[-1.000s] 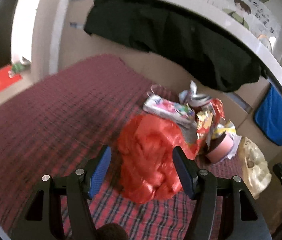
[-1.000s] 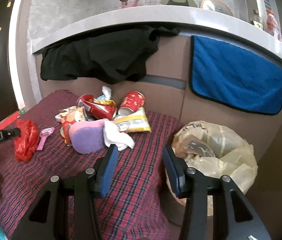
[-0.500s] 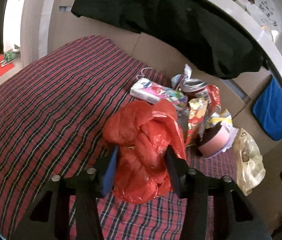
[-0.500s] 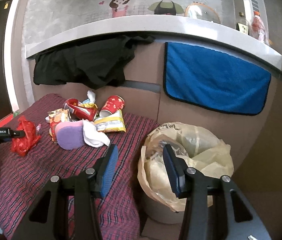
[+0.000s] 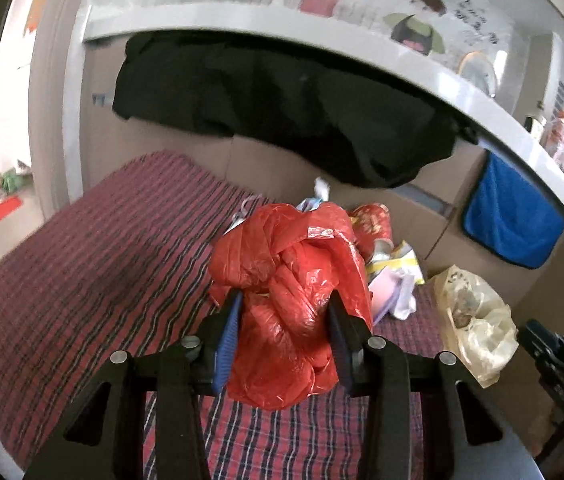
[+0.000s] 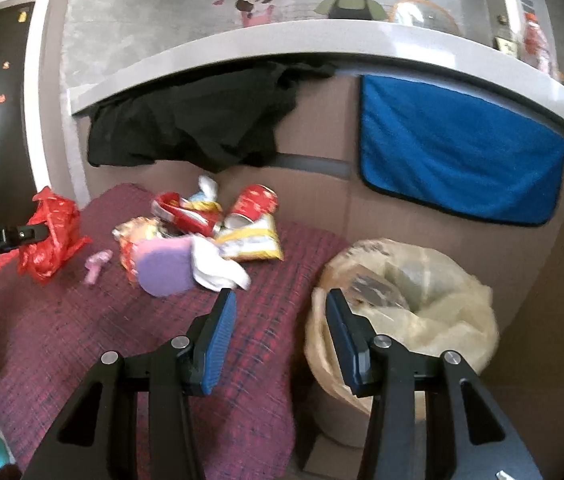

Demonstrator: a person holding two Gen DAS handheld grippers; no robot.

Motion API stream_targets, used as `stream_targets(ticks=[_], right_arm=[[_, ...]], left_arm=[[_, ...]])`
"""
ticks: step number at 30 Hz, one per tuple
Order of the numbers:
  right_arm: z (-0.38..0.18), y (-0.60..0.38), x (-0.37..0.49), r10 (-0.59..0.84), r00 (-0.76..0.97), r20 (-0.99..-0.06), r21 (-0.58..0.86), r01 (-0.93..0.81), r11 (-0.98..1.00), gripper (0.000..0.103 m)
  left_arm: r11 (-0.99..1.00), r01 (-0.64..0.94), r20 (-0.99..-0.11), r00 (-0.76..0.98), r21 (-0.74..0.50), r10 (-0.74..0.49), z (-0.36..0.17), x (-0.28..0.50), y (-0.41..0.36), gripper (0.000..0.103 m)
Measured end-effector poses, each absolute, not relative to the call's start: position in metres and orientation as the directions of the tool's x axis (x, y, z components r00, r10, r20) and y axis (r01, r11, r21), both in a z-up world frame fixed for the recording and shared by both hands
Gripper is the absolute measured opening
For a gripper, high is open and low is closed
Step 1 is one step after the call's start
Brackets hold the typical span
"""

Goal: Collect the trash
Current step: 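Grasp the white tissue with the right tool while the left tool holds the red bag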

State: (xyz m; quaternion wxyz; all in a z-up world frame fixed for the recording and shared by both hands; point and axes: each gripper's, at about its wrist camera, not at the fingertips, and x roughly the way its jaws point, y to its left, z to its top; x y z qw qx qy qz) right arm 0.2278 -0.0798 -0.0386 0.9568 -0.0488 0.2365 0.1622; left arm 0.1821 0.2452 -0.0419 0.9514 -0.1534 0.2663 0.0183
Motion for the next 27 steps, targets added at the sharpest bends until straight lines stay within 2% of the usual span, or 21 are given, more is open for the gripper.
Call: stream_targets(ticks=[7,10,14,20,25,27], right_arm=[[-0.045,-0.017,0.261,0.38,0.775,-0.505,-0.024,-0.452,0.892,0.043],[-0.051,0.008,0.276,0.408,0.739,-0.536,-0.028,-0.498,0.866,0.034],[-0.055,0.011,0.292,0.386,0.755,-0.531,-0.047,-0.481,0.876,0.036],[-0.088,0.02,0.33,0.406,0.656,-0.636,-0.083,-0.581,0.809,0.036],[-0.11,0.035,0.36,0.368,0.641,-0.674,-0.127,-0.592,0.796,0.035],[-0.113,0.036,0.368,0.359,0.651,-0.668,-0.137,-0.582,0.802,0.025]], left_arm=[[0.954,-0.116,-0.49,0.871,-0.276,-0.036,-0.033,0.188,0.254,0.042],[0.951,-0.127,-0.496,0.868,-0.283,-0.032,-0.039,0.193,0.26,0.042],[0.937,-0.13,-0.515,0.855,-0.324,-0.059,-0.051,0.2,0.272,0.042],[0.916,-0.135,-0.512,0.855,-0.378,-0.085,-0.056,0.202,0.29,0.042],[0.92,-0.139,-0.525,0.847,-0.366,-0.081,-0.059,0.21,0.286,0.042],[0.925,-0.147,-0.538,0.84,-0.352,-0.071,-0.06,0.213,0.282,0.042]])
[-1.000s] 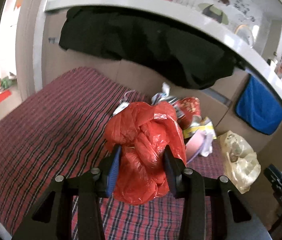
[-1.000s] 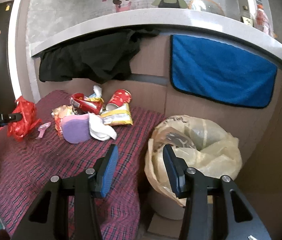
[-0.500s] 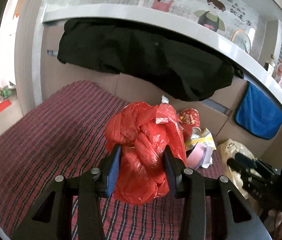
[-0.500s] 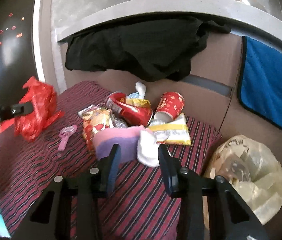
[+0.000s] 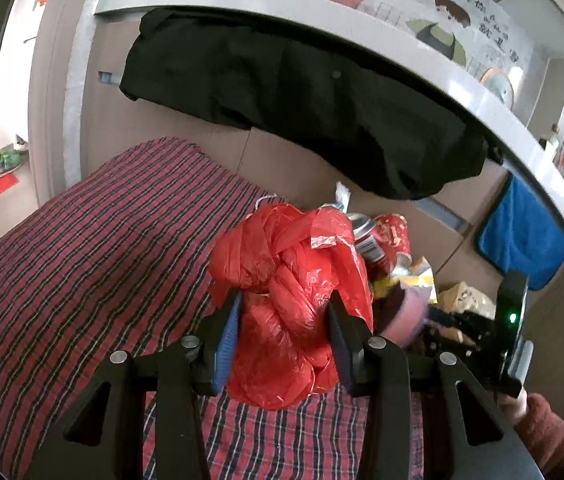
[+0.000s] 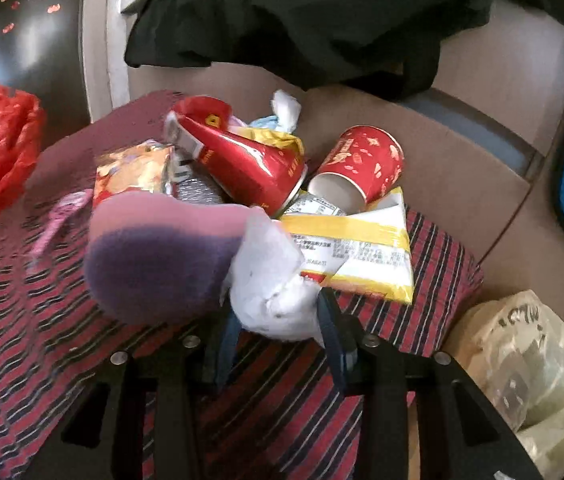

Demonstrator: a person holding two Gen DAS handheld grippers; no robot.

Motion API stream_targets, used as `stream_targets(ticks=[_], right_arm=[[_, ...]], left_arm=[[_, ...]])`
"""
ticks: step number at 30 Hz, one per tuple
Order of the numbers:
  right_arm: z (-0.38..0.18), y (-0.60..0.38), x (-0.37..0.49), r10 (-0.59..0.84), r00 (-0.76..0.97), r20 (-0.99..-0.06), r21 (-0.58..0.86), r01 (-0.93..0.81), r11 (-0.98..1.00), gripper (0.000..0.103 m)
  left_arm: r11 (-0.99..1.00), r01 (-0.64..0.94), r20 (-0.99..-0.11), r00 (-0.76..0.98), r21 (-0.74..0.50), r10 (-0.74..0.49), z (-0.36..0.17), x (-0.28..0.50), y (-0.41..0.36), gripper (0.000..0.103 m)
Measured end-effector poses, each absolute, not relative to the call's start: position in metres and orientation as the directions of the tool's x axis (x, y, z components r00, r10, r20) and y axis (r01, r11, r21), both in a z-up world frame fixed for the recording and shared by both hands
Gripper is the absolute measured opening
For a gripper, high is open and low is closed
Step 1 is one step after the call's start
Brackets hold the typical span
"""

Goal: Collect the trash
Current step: 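Grasp the white tissue with the right tool while the left tool holds the red bag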

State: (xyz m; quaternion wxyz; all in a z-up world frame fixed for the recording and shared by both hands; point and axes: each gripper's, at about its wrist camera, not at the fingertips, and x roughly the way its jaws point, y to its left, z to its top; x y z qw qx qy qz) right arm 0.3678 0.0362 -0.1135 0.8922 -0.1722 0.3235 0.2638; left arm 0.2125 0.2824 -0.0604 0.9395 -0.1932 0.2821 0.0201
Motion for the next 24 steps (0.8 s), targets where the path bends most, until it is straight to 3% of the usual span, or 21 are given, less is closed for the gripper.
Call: stream_targets(ticks=[3,13,17,20,24], right_arm=[[-0.105,0.027,0.369,0.42,0.625,-0.657,-0.047,-0.591,0.805,0.005],[-0.05,0.01,0.314,0.495,0.674,-0.549,-0.04,-0.612,0.79,0.003],[-0.045,0.005,0.307,0.51,0.65,-0.564,-0.052,-0.644,0.763,0.007],[-0.057,0.0,0.306,0.458,0.665,-0.59,-0.1,-0.622,0.776,0.028],[-0.08,-0.004,0.317,0.424,0.646,-0.634,-0.122,-0.626,0.77,0.028]], left_arm=[[0.93,-0.147,-0.552,0.831,-0.337,-0.069,-0.06,0.215,0.274,0.042],[0.959,-0.115,-0.489,0.872,-0.258,-0.027,-0.027,0.195,0.225,0.042],[0.961,-0.112,-0.484,0.875,-0.253,-0.025,-0.019,0.186,0.22,0.042],[0.961,-0.106,-0.493,0.869,-0.255,-0.035,-0.023,0.184,0.219,0.042],[0.957,-0.086,-0.495,0.867,-0.277,-0.065,-0.033,0.185,0.219,0.042]])
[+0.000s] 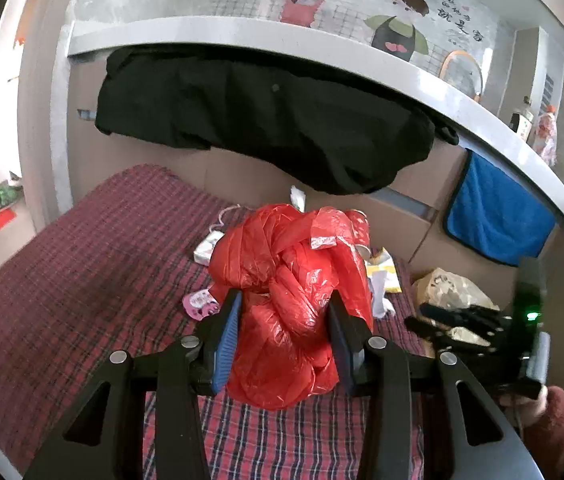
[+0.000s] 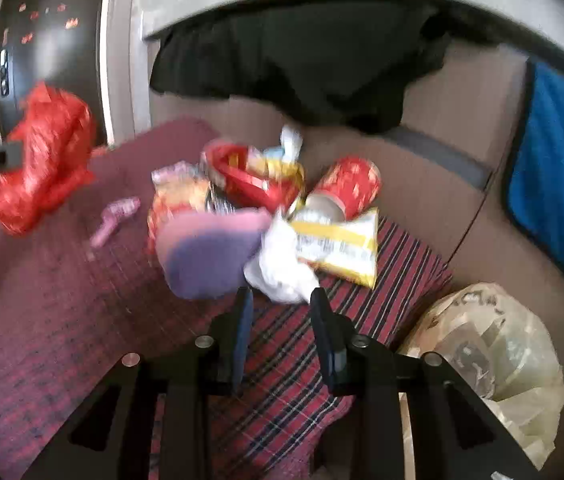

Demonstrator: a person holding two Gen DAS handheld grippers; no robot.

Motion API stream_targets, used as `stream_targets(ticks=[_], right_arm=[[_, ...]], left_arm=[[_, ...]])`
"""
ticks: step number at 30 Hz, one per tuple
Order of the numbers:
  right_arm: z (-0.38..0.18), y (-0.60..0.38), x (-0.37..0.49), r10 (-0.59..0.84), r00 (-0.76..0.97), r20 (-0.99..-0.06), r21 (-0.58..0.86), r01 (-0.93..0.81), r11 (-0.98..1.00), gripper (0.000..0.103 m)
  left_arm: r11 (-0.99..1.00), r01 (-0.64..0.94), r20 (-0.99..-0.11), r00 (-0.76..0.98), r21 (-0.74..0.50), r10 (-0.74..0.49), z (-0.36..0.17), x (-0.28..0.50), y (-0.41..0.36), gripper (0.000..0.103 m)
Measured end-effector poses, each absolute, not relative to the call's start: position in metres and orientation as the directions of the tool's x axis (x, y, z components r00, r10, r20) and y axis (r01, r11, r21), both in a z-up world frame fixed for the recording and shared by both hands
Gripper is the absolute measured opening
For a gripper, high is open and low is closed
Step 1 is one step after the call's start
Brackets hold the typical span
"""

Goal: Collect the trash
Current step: 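Grasp the white tissue with the right tool while the left tool holds the red bag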

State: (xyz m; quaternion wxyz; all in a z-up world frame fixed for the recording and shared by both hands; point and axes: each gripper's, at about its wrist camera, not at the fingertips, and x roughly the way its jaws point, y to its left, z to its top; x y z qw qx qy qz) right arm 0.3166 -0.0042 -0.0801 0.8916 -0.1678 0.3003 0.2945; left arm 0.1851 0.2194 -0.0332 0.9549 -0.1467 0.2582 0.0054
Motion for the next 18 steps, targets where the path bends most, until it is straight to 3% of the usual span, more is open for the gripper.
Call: stream_targets(ticks=[10,15,18], right_arm=[[-0.115,0.028,0.376,0.332,0.648,-0.685,-0.211,-0.613,0.762,0.027],[-0.117,0.033,0.398,0.332,0.631,-0.701,-0.18,-0.607,0.774,0.032],[-0.113,0.032,0.405,0.341,0.621,-0.706,-0.14,-0.594,0.792,0.025]], left_arm=[[0.945,-0.102,-0.548,0.832,-0.312,-0.091,-0.064,0.21,0.238,0.042],[0.941,-0.114,-0.556,0.827,-0.318,-0.087,-0.071,0.218,0.246,0.042],[0.936,-0.126,-0.564,0.821,-0.328,-0.087,-0.075,0.223,0.248,0.042]])
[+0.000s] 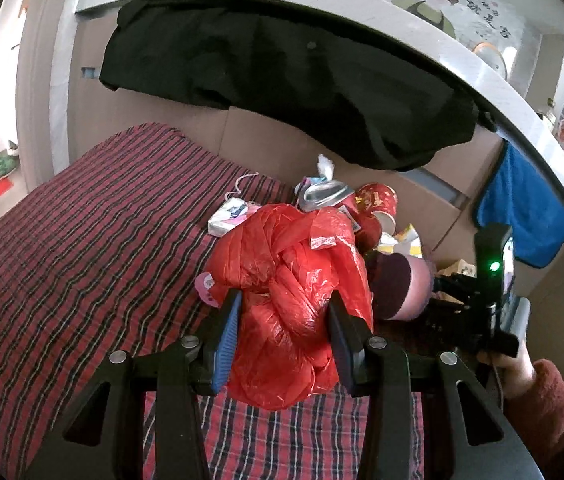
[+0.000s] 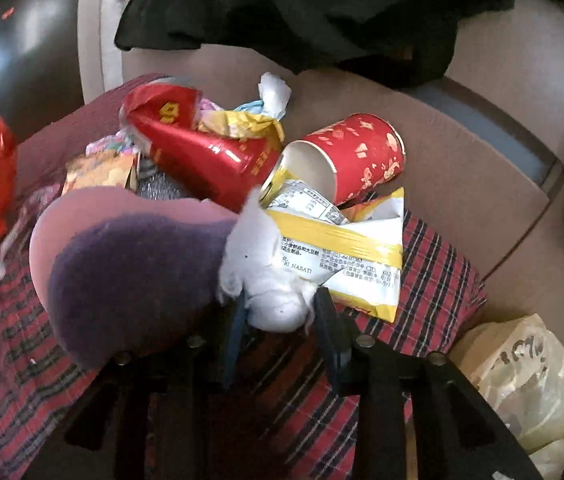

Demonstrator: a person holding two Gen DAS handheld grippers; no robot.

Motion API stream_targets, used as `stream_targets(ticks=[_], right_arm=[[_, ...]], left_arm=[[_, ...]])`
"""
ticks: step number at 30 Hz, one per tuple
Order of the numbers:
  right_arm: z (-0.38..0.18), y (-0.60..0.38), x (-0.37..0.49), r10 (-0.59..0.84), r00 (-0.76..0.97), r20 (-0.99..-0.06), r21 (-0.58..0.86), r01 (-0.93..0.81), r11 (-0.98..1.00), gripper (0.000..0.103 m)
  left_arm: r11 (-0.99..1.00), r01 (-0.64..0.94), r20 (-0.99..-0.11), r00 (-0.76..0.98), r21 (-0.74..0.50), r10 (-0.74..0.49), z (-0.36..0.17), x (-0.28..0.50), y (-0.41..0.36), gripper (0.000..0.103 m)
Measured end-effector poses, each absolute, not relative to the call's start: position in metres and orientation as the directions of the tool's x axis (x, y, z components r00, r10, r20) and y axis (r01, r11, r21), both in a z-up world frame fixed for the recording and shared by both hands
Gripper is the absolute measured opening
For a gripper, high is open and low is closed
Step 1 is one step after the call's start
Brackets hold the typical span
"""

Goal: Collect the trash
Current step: 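Grasp the white tissue with the right tool while the left tool holds the red bag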

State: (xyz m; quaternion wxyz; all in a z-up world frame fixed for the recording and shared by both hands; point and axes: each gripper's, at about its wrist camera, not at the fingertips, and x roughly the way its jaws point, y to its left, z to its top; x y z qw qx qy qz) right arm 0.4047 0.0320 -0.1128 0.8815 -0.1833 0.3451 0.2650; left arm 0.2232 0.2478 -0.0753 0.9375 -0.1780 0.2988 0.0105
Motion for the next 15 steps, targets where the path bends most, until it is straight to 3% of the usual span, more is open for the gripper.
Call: stream_targets(ticks=[8,15], right_arm=[[-0.07,0.011,0.364,0.445,0.65,-0.616,-0.049,-0.596,0.802,0.02],[-0.02,-0.002,0.328,0.482,0.688,-0.543,-0.018,-0.583,0.812,0.02]], left_arm=[[0.946,-0.125,-0.552,0.831,-0.3,-0.065,-0.067,0.216,0.24,0.042],[0.959,-0.099,-0.486,0.873,-0.267,-0.045,-0.03,0.198,0.219,0.042]])
